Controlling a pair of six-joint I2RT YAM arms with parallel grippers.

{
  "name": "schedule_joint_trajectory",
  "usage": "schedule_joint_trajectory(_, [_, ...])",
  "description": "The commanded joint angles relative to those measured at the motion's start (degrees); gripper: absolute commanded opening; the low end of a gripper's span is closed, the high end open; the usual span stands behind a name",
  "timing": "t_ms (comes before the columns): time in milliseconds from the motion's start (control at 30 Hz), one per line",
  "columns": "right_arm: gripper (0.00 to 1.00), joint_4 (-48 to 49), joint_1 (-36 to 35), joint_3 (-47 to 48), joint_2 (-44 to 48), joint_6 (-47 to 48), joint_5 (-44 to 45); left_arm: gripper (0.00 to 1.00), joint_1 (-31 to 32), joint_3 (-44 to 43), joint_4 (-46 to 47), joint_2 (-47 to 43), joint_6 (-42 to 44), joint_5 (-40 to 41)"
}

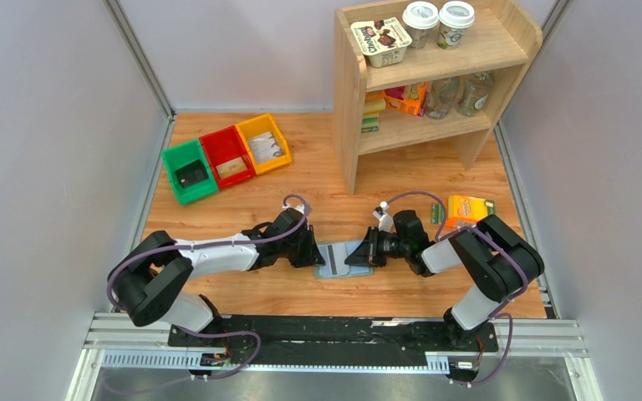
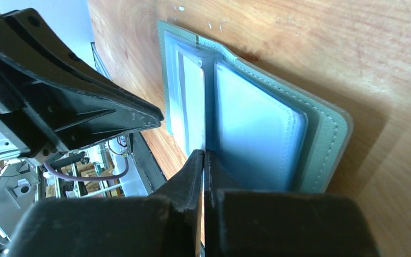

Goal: Take the credit cards out of the card holder
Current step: Remove the credit card from the card holder.

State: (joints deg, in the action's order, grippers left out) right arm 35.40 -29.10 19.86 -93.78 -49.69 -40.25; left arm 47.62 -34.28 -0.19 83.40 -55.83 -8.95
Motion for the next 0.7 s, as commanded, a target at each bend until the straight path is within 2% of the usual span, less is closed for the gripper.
schedule_joint_trajectory(0, [0.00,1.6,0.2,0.1,-1.1,-0.1,-0.4,0.01,0.2,-1.6,2.7,-3.0,2.8,-0.3])
schedule_joint_trajectory(300, [0.00,1.8,0.3,-0.1,-1.2,-0.2,-0.4,0.01,0.2,-5.6,2.4,4.0,4.2,0.2])
schedule_joint_trajectory(500, [0.08,3.0,0.5,-1.0,0.1,-0.4,-0.5,0.00,0.2,-4.2,0.9,7.1,2.5,1.8])
schedule_joint_trajectory(667, [0.09,4.4,0.6,-1.6,1.1,-0.7,-0.6,0.00,0.2,-4.0,0.4,8.3,2.1,2.2])
